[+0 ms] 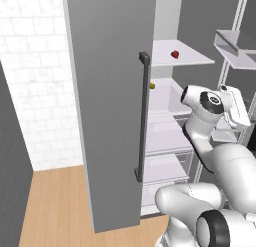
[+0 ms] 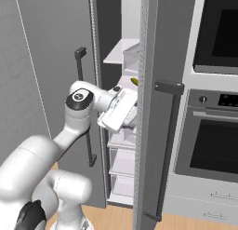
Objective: Take the strawberry from the fridge and place it on top of the pancake, located on the dining counter.
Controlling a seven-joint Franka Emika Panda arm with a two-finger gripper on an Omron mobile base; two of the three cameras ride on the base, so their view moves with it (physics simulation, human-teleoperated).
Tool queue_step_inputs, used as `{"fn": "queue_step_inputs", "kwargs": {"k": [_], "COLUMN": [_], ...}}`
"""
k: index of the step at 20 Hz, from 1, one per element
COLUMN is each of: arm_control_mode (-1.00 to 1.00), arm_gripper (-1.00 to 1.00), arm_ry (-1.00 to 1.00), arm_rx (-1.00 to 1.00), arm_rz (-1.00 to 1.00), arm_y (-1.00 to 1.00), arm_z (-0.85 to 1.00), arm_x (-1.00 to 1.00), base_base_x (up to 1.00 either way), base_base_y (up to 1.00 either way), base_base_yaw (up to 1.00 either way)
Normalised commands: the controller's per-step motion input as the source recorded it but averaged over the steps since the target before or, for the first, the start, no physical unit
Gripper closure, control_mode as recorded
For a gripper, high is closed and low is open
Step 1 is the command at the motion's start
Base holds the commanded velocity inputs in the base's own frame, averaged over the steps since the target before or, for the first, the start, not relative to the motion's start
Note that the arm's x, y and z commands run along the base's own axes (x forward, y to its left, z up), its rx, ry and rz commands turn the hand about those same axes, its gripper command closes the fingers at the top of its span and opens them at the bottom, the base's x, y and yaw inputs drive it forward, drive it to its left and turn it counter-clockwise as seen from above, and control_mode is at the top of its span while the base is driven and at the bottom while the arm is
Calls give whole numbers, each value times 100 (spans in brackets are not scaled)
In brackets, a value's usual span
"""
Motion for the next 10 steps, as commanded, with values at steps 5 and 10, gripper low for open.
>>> {"fn": "queue_step_inputs", "kwargs": {"k": [5,10], "arm_control_mode": [-100,-100], "arm_gripper": [-100,-100], "arm_ry": [1,0], "arm_rx": [2,6], "arm_rz": [13,12], "arm_y": [-49,-66], "arm_z": [0,0], "arm_x": [-23,-22], "base_base_x": [0,0], "base_base_y": [0,0], "base_base_yaw": [0,0]}}
